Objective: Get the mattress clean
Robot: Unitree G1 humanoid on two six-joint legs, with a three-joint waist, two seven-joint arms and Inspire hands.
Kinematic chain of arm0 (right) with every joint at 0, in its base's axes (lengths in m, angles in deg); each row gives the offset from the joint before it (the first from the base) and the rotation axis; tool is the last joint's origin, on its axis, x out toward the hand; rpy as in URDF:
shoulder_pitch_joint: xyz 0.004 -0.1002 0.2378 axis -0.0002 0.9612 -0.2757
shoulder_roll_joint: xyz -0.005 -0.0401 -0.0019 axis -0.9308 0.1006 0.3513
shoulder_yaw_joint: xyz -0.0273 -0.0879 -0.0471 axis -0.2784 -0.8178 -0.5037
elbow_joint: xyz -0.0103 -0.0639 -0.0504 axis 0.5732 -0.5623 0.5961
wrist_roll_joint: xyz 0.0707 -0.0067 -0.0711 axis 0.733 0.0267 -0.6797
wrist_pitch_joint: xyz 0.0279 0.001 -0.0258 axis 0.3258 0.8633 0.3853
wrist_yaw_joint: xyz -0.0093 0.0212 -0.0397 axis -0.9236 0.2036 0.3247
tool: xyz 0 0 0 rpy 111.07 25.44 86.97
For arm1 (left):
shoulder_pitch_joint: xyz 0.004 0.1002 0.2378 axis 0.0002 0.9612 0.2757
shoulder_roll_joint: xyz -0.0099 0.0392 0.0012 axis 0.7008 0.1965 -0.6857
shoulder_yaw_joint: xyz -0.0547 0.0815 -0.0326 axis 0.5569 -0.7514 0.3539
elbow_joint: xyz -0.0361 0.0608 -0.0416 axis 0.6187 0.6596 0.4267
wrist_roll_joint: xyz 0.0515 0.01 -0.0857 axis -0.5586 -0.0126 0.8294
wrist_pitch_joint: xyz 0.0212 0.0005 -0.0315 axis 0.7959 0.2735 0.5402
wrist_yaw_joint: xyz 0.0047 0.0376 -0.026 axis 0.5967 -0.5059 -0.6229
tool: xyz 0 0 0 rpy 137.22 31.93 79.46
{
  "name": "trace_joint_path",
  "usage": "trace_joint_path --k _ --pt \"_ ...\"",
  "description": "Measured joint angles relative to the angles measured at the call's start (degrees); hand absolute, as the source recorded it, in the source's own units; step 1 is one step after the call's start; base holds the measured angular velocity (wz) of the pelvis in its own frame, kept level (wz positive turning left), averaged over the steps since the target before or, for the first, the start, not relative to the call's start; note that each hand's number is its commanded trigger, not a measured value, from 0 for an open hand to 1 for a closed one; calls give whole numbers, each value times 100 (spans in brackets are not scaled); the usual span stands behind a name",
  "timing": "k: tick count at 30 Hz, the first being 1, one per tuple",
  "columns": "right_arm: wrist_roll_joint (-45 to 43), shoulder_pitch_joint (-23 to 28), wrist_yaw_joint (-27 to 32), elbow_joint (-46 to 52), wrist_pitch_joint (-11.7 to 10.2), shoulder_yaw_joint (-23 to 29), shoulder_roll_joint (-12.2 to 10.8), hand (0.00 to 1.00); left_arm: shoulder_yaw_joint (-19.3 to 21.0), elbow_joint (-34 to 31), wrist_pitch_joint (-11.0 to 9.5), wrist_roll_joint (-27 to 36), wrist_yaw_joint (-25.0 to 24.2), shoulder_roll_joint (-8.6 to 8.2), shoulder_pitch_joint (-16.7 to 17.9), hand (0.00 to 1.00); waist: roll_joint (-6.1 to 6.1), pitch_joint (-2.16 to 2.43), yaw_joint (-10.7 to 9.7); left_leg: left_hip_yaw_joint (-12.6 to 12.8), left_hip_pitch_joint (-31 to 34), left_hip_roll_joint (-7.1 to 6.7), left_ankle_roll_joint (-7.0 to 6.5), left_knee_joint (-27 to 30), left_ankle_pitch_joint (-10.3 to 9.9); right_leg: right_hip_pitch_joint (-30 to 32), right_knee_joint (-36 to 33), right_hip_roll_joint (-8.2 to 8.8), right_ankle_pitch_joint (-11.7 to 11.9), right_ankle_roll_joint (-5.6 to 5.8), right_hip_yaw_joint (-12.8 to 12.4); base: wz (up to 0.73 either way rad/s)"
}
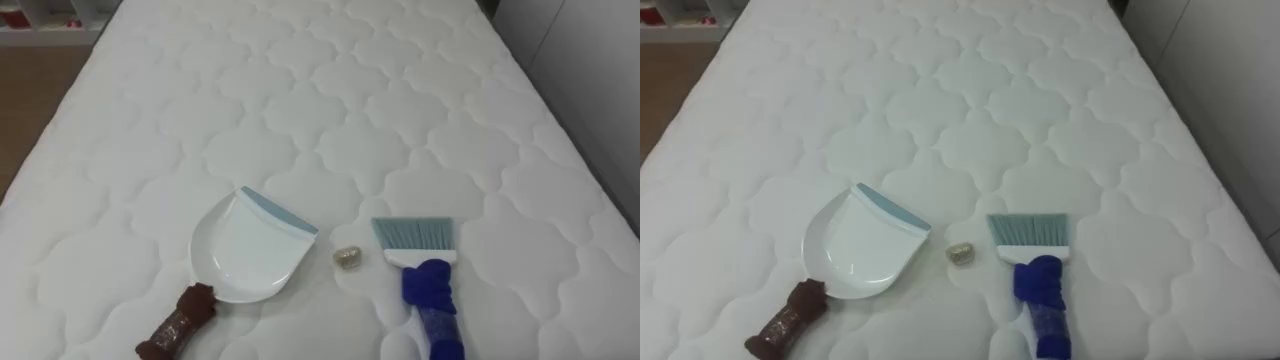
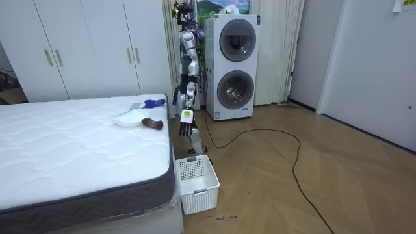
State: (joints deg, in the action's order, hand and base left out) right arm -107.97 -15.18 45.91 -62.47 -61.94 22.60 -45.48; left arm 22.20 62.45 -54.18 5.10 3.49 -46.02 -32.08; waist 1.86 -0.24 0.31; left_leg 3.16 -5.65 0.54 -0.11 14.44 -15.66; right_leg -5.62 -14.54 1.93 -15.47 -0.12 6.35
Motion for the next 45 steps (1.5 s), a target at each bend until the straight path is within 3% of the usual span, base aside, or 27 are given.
trace_joint_path --k 6,12,21,25,32,36,40,45 --pt "133 -2 45 0 -6 -6 -2 0 0 1 -7 11 102 2 -5 0 27 8 1 -6 -1 0 0 1 0 -21 54 -2 7 4 5 0" --pt "601 9 232 38 -74 10 0 0 39 -64 -97 534 551 15 -1 0 36 5 13 -8 -4 -1 -13 -82 18 -53 131 -7 78 22 24 0" --pt "858 65 496 4 -186 234 1 0 579 -65 -401 1388 1421 18 47 0 -12 25 29 -13 -50 -15 -25 -177 24 -145 323 -7 162 51 88 0" --pt "834 113 488 -9 -280 217 1 0 678 -427 -568 1543 1713 8 118 0 -47 21 46 -3 -107 -18 -25 -190 24 -215 382 -7 171 55 66 -2" --pt "869 77 388 -3 -343 217 -4 0 623 -970 -977 1631 1967 -5 -76 0 -100 19 128 -36 -116 -18 -31 -174 29 -264 385 -5 175 50 125 2" --pt "856 47 371 6 -413 157 -15 0 566 -1552 -1016 1586 2121 -35 -132 0 -74 10 154 -91 -73 -24 -35 -147 32 -233 380 -2 181 47 172 6" --pt "823 -18 342 -1 -437 102 -12 0 419 -1987 -1200 1560 2256 -28 -244 0 -76 9 153 -175 10 -37 -35 -98 32 -210 381 2 183 50 224 7" --pt "829 -13 237 41 -466 88 -7 0 -7 -2459 -1280 1497 2350 0 -258 0 -80 12 150 -190 134 -36 -35 -78 32 -134 389 0 196 50 264 4"
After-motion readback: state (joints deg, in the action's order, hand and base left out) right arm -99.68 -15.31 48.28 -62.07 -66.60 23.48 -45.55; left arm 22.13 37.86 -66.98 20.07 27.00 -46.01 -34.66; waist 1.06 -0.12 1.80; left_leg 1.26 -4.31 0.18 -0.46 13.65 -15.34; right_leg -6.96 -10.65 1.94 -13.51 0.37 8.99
